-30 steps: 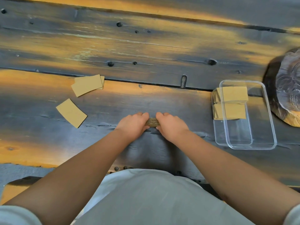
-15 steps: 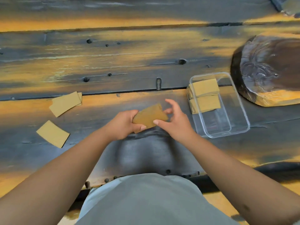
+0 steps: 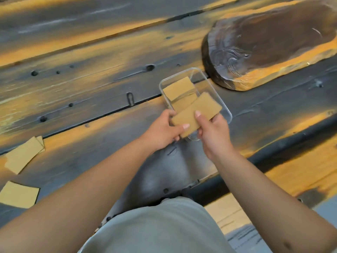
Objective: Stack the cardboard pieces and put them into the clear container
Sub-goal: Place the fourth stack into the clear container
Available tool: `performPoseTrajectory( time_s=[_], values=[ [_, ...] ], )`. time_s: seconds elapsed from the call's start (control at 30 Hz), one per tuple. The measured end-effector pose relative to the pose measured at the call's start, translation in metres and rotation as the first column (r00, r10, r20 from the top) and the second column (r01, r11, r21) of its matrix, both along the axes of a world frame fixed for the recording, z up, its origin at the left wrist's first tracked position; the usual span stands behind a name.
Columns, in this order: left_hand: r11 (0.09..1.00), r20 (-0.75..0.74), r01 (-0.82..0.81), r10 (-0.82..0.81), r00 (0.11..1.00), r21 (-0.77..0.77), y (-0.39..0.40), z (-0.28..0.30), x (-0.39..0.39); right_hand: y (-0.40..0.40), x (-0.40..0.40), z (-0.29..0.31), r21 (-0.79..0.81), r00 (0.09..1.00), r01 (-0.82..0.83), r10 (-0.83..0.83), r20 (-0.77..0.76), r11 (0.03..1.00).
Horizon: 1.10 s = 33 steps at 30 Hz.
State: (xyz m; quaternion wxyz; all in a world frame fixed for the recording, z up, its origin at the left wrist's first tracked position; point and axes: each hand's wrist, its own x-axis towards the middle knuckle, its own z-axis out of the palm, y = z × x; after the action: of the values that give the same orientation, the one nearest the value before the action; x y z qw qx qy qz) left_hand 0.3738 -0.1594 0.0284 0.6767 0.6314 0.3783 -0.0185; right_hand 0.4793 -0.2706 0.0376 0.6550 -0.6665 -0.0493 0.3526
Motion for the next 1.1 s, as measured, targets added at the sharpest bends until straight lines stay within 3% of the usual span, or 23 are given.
performPoseTrajectory(
  time_s=[0.07, 0.13, 0.23, 0.3, 0.37, 0.5, 0.73, 0.83, 0.97, 1.1],
  values=[
    [0.983, -0.007, -0.101, 0.103, 0.995, 0.155, -0.007, -0.005, 0.008, 0.014, 0.024, -0.002, -0.051, 0.99, 0.143, -0.143, -0.008, 0.988],
    [0.899, -0.055, 0.054, -0.034, 0.998, 0.434, -0.013, -0.014, 0.006, 0.031, 0.043, -0.013, -0.151, 0.978, 0.195, -0.205, -0.05, 0.969],
    [0.574, -0.207, 0.376, -0.339, 0.918, 0.727, -0.022, -0.026, -0.005, 0.057, 0.055, -0.038, -0.27, 0.964, 0.19, -0.231, -0.13, 0.944],
    [0.32, -0.376, 0.542, -0.454, 0.808, 0.777, -0.028, -0.033, -0.01, 0.07, 0.054, -0.054, -0.35, 0.96, 0.185, -0.245, -0.135, 0.918],
    [0.208, -0.48, 0.637, -0.499, 0.721, 0.742, -0.029, -0.04, -0.014, 0.08, 0.052, -0.069, -0.381, 0.95, 0.176, -0.258, -0.177, 0.908],
    [0.197, -0.497, 0.667, -0.526, 0.69, 0.718, -0.028, -0.044, -0.016, 0.091, 0.055, -0.089, -0.379, 0.907, 0.18, -0.303, -0.294, 0.907],
    [0.164, -0.49, 0.668, -0.558, 0.67, 0.726, -0.022, -0.043, -0.015, 0.1, 0.052, -0.093, -0.465, 0.925, 0.222, -0.336, -0.177, 0.857],
    [0.169, -0.487, 0.68, -0.578, 0.654, 0.713, -0.021, -0.043, -0.015, 0.099, 0.05, -0.089, -0.49, 0.925, 0.183, -0.319, -0.209, 0.852],
    [0.196, -0.467, 0.671, -0.58, 0.667, 0.715, -0.021, -0.047, -0.021, 0.088, 0.051, -0.069, -0.469, 0.895, 0.134, -0.31, -0.322, 0.873],
    [0.231, -0.481, 0.684, -0.559, 0.675, 0.692, -0.022, -0.053, -0.031, 0.081, 0.052, -0.054, -0.222, 0.762, 0.171, -0.272, -0.588, 0.96]
  ],
)
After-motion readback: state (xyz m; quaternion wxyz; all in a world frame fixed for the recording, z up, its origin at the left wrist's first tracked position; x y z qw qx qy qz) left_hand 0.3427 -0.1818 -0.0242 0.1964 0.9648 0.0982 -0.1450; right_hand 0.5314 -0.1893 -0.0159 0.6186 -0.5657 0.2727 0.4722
